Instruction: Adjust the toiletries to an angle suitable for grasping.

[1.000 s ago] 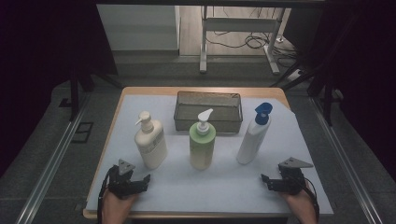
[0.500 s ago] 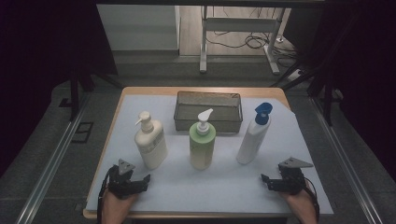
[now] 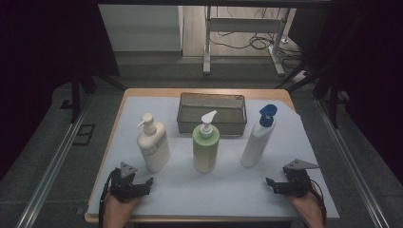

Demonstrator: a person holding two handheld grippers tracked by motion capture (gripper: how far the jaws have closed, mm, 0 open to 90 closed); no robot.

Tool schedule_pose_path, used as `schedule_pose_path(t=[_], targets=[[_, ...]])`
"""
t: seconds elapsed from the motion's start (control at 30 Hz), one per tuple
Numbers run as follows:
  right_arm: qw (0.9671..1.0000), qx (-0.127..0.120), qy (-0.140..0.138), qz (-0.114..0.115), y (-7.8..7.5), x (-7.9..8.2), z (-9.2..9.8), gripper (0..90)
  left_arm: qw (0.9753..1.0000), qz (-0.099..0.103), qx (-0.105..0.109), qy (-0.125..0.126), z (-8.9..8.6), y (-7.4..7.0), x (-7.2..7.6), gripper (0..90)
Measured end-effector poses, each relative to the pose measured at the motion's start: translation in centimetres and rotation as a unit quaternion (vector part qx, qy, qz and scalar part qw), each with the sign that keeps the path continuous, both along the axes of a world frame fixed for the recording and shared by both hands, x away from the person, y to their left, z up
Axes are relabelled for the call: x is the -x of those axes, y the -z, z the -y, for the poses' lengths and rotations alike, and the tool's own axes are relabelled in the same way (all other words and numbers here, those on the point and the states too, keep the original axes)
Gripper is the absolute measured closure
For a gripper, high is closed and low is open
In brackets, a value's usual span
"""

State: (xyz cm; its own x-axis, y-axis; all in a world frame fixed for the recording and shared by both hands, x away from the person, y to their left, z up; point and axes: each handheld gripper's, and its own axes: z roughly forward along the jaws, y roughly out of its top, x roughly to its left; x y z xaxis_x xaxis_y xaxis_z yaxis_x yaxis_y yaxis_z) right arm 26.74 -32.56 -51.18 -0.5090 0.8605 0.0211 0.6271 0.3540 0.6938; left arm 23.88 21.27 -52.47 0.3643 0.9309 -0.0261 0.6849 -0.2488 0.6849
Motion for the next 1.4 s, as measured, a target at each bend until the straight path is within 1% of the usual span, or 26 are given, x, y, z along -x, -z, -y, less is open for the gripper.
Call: schedule_pose_path(t=[0.1, 0.23, 0.3, 0.33, 0.4, 0.43, 0.57, 0.67, 0.83, 0.87, 0.9, 0.93, 0.97, 1.0, 1.03, 1.13, 1.17, 1.2, 1.3, 1.4], targets=[[0.9999, -0.002, -0.010, 0.006, -0.5, 0.2, -0.2, 14.6, 1.0000, 0.000, 0.000, 0.000, 0.0, 0.0, 0.0, 11.9], [0.9998, -0.009, -0.015, 0.005, -0.8, 0.2, -0.5, 16.1, 1.0000, 0.001, 0.000, 0.000, 0.0, 0.0, 0.0, 11.9], [0.9998, -0.009, -0.016, 0.003, -0.9, 0.3, -0.7, 20.1, 1.0000, 0.001, 0.000, 0.000, 0.0, 0.0, 0.0, 12.0], [0.9997, -0.013, -0.019, 0.003, -1.1, 0.4, -0.9, 24.6, 1.0000, 0.001, 0.000, 0.000, 0.0, 0.0, 0.0, 11.9], [0.9997, -0.015, -0.020, 0.002, -1.1, 0.4, -0.9, 26.4, 1.0000, 0.001, 0.000, 0.000, 0.0, 0.0, 0.0, 12.0], [0.9995, -0.017, -0.028, 0.002, -1.2, 0.4, -1.1, 31.0, 1.0000, 0.001, 0.000, 0.000, 0.0, 0.0, 0.0, 12.0], [0.9992, -0.010, -0.037, 0.006, -1.2, 0.3, -1.6, 34.5, 1.0000, 0.001, 0.001, 0.000, 0.0, 0.0, 0.0, 12.0], [0.9988, -0.018, -0.045, 0.003, -1.4, 0.2, -2.1, 37.6, 1.0000, 0.001, 0.001, 0.000, 0.0, 0.0, 0.0, 12.0], [0.9973, -0.042, -0.060, -0.005, -1.6, 0.1, -2.6, 45.4, 1.0000, 0.002, 0.001, 0.000, 0.0, 0.0, 0.0, 12.0], [0.9967, -0.048, -0.065, -0.006, -1.7, 0.0, -2.9, 51.1, 1.0000, 0.002, 0.001, 0.000, 0.0, 0.0, 0.0, 12.0], [0.9967, -0.048, -0.065, -0.006, -1.7, 0.0, -2.9, 51.1, 1.0000, 0.002, 0.001, 0.000, 0.0, 0.0, 0.0, 12.0], [0.9964, -0.049, -0.068, -0.005, -1.7, 0.0, -3.0, 53.3, 1.0000, 0.002, 0.001, 0.000, 0.0, 0.0, 0.0, 11.9], [0.9958, -0.055, -0.073, 0.000, -1.8, 0.0, -3.2, 61.6, 1.0000, 0.002, 0.001, 0.000, 0.0, 0.0, 0.0, 12.0], [0.9957, -0.057, -0.073, 0.003, -1.9, 0.0, -3.3, 65.0, 1.0000, 0.002, 0.001, 0.000, 0.0, 0.0, 0.0, 12.0], [0.9957, -0.057, -0.073, 0.003, -1.9, 0.0, -3.3, 65.0, 1.0000, 0.002, 0.001, 0.000, 0.0, 0.0, 0.0, 12.0], [0.9955, -0.059, -0.073, 0.009, -2.0, -0.1, -3.7, 73.3, 1.0000, 0.002, 0.001, 0.000, 0.0, 0.0, 0.0, 12.0], [0.9953, -0.063, -0.072, 0.014, -2.2, -0.2, -3.9, 79.3, 1.0000, 0.002, 0.001, 0.000, 0.0, 0.0, 0.0, 12.0], [0.9952, -0.066, -0.071, 0.016, -2.2, -0.2, -4.0, 83.0, 1.0000, 0.002, 0.001, 0.000, 0.0, 0.0, 0.0, 12.0], [0.9945, -0.076, -0.070, 0.018, -2.4, -0.4, -4.4, 89.2, 1.0000, 0.002, 0.001, 0.000, 0.0, 0.0, 0.0, 12.0], [0.9948, -0.075, -0.067, 0.018, -2.4, -0.5, -4.8, 89.5, 1.0000, 0.002, 0.001, 0.000, 0.0, 0.0, 0.0, 12.0]])
